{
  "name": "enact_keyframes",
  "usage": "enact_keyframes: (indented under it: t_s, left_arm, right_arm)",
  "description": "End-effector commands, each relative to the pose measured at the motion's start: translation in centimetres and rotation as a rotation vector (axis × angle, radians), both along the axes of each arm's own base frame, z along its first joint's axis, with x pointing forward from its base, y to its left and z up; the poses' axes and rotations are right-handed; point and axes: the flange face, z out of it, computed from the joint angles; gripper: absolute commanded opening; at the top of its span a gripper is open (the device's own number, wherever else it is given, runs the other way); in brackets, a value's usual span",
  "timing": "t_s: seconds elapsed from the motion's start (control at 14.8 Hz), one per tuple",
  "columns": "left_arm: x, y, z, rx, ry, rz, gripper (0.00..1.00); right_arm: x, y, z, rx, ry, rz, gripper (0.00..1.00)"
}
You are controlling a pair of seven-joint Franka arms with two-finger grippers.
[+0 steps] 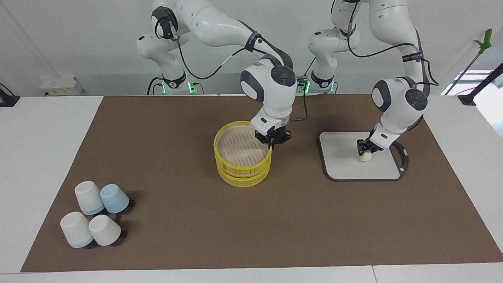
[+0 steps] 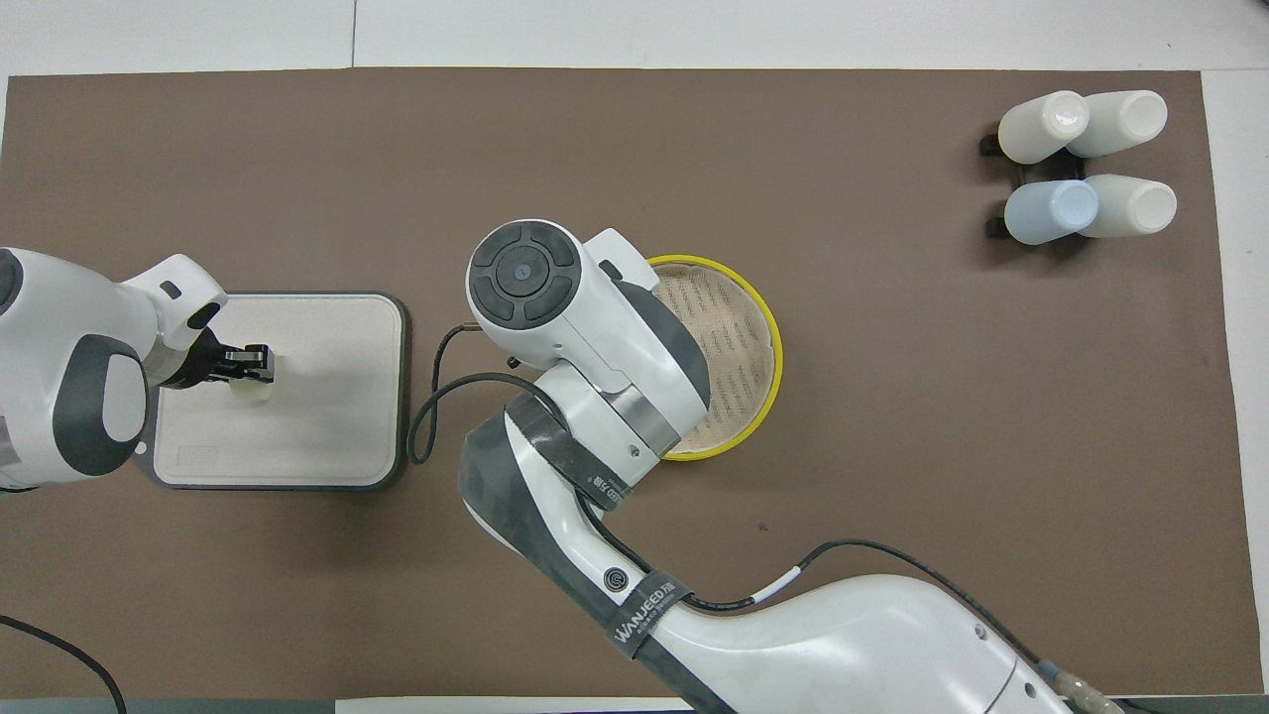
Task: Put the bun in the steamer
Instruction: 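Grasp the white bun with the left gripper while the right gripper grips the lid, then lift the lid aside with the right gripper while the left gripper lifts the bun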
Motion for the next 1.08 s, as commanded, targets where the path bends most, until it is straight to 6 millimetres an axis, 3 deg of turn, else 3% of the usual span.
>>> enact_keyframes:
  t_s: [0.0,0.14,0.27,0.47,0.74,0.88,1.01]
  left_arm:
    - [1.7,-0.7,3.1,0.017,0.032,0.014,0.41]
    - [2.4,-2.0,5.2,0.022,0.046,0.04,0.41]
    - [2.8,-5.5,6.9,0.032,0.058,0.067,0.41]
    - [4.1,-10.5,9.8,0.044,0.072,0.13,0.41]
    - [4.8,-21.6,14.1,0.044,0.091,0.205,0.41]
    - [5.2,-25.4,15.6,0.01,0.089,0.24,0.41]
    - [4.4,-30.1,16.6,0.002,0.064,0.239,0.41]
  right_arm:
    - [1.6,-2.1,4.4,0.051,-0.019,0.001,0.0]
    - [3.6,-5.1,6.7,0.113,-0.023,0.005,0.0]
    - [4.9,-8.3,8.4,0.115,-0.029,0.04,0.0]
    - [5.9,-15.4,11.4,0.061,0.018,0.169,0.0]
    - [7.5,-24.9,13.8,0.039,0.058,0.256,0.0]
    - [8.6,-30.4,13.4,0.046,0.097,0.23,0.0]
    - [9.0,-33.5,12.7,0.037,0.12,0.247,0.0]
